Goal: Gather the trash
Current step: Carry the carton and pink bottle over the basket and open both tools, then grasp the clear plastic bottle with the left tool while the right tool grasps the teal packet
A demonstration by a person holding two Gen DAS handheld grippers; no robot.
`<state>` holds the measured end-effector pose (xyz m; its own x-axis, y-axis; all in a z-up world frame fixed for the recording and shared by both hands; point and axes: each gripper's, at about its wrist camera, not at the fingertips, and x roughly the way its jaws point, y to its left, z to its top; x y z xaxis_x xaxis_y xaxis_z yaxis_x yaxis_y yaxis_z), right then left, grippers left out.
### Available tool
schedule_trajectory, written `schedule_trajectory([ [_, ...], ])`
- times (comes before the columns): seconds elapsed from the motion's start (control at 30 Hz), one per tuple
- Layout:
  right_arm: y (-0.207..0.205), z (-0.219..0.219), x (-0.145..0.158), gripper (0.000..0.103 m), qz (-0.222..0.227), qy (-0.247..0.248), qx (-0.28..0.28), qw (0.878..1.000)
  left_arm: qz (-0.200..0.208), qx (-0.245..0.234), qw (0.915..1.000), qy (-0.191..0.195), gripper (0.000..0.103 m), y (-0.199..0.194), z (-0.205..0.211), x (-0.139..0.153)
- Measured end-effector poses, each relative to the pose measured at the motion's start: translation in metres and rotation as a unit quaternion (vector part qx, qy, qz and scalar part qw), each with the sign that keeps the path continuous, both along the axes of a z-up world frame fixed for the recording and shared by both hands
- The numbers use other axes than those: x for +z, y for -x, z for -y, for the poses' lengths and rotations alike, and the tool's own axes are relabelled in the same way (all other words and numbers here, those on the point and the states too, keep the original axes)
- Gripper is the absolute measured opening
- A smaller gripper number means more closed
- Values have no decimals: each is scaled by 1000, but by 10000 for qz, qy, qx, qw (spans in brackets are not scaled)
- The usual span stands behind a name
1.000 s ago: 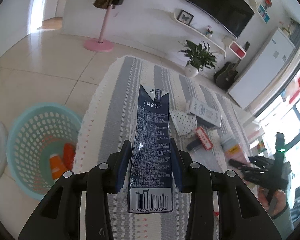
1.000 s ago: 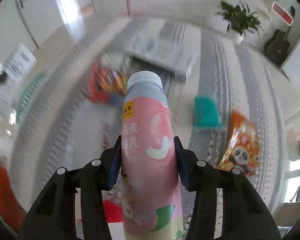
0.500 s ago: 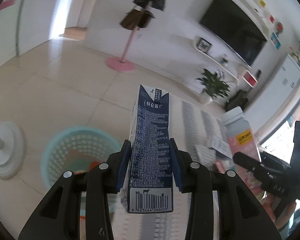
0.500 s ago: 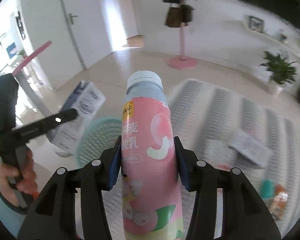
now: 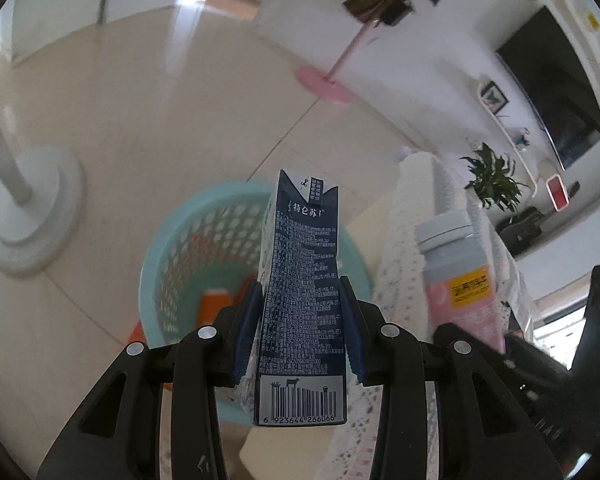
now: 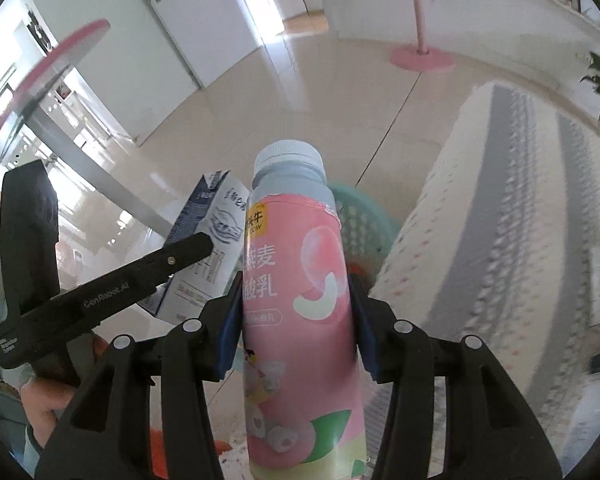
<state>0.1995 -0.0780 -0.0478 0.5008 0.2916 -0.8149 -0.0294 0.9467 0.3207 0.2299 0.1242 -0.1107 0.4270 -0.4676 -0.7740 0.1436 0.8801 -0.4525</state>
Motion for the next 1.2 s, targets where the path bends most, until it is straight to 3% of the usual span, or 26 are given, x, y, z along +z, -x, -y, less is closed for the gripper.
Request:
schedule_trajectory([
  [0.1, -7, -9, -20, 46, -86, 37, -63, 9999, -84, -8, 9997, -229, 37, -3, 5, -14],
  [0.23, -16, -16, -42, 46, -314, 29, -151, 9994, -395, 49, 9990, -219, 37, -7, 2, -33],
  [0.37, -21, -18, -50, 47, -391, 188, -220, 9988, -342, 44, 9992, -203, 40, -9, -2, -32],
  [0.57, -16, -17, -32, 48, -201, 346, -246, 9989, -260, 111, 9995, -128, 40, -5, -4, -28],
  [0.77, 18, 7, -12, 48, -56, 398, -359, 9985, 113, -35, 9999, -103, 40, 5, 4, -6],
  [0.97, 64, 39, 31, 48, 369, 473, -617, 9963, 592, -561, 9966, 99, 40, 31, 34, 37],
  [1.2, 140, 107, 84, 48, 1005, 600, -1276, 9849, 1052, -1507, 9821, 422, 59, 90, 116, 83],
])
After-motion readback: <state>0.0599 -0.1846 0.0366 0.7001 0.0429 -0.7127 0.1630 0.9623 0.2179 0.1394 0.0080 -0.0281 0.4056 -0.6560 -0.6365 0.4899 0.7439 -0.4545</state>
